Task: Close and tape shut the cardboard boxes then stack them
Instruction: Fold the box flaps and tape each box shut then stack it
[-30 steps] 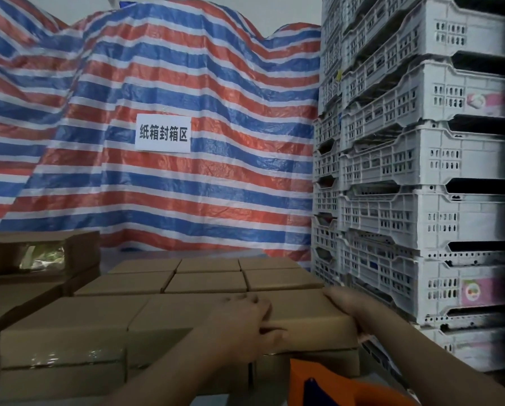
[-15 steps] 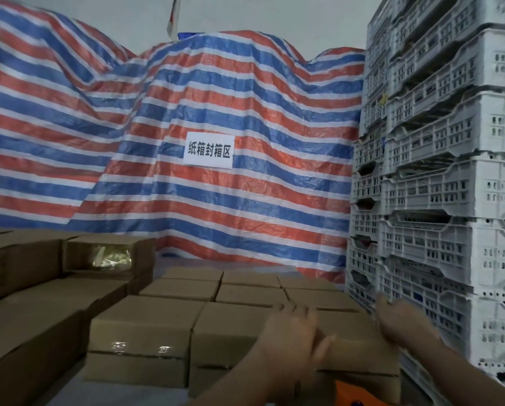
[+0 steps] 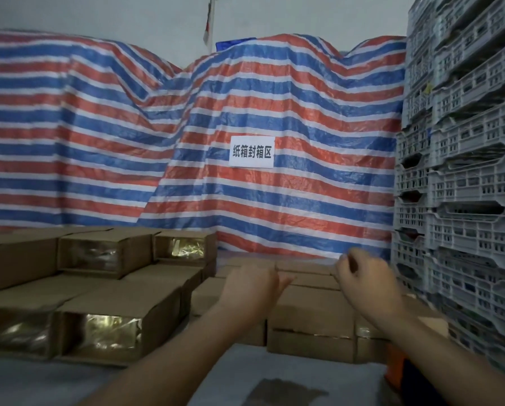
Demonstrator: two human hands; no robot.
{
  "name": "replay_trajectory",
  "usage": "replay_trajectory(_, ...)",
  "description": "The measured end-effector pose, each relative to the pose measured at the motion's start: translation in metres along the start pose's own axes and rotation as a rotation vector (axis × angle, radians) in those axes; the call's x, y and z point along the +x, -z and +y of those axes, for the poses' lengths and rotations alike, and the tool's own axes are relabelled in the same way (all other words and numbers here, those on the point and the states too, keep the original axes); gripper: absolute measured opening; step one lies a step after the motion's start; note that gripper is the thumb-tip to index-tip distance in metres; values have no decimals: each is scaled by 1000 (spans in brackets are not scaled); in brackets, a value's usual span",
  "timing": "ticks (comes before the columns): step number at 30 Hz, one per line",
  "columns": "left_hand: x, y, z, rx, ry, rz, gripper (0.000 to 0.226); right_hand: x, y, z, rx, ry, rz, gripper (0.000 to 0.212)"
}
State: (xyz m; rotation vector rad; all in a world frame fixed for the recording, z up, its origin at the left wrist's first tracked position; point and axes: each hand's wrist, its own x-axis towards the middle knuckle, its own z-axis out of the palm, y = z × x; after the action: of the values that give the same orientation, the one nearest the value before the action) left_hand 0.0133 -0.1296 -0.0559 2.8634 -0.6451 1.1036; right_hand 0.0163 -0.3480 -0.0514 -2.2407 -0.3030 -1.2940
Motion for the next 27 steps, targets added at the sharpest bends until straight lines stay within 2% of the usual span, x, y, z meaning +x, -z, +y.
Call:
replay_trajectory(2,-28,-5,-16,-107,129,-61,54,-28,-15,-16,86,20,-45,37)
replay_trajectory(4,-56,-22,-32,-97,176,-107,47,-55,-35,-23,102,-40,-144,39)
replay_trajectory(7,-93,-54,-53,-199,319,-215,20,-91,-68,-33,90,-109,-233,45)
replay_trajectory(10,-107,-73,-64,-267,425,-299,36,-113,-96,-36,95,-106,-222,47)
replay_trajectory(12,-106,-78,-69,-257,425,-297,30,-119,-105,-33,92,-113,-323,40)
replay_trajectory(14,-105,-80,-70,-223,397,-295,37,-117,-107,-26,115,-117,-375,42)
replay_trajectory(16,-106,-78,-67,-220,394,-281,53,-114,-105,-23,122,-8,-306,50)
replay_trajectory(17,-107,-77,-67,-229,390,-260,56,-114,-106,-24,68,107,-266,51)
replay_trajectory(19,-112,-77,-67,-245,402,-197,58,-115,-114,-25,-24,201,-252,49)
replay_trajectory(23,-118,-81,-68,-329,426,-57,62,-114,-123,-8,84,72,-364,65)
replay_trajectory(27,-120,-81,-64,-317,448,-15,63,-117,-119,-5,130,-50,-374,56)
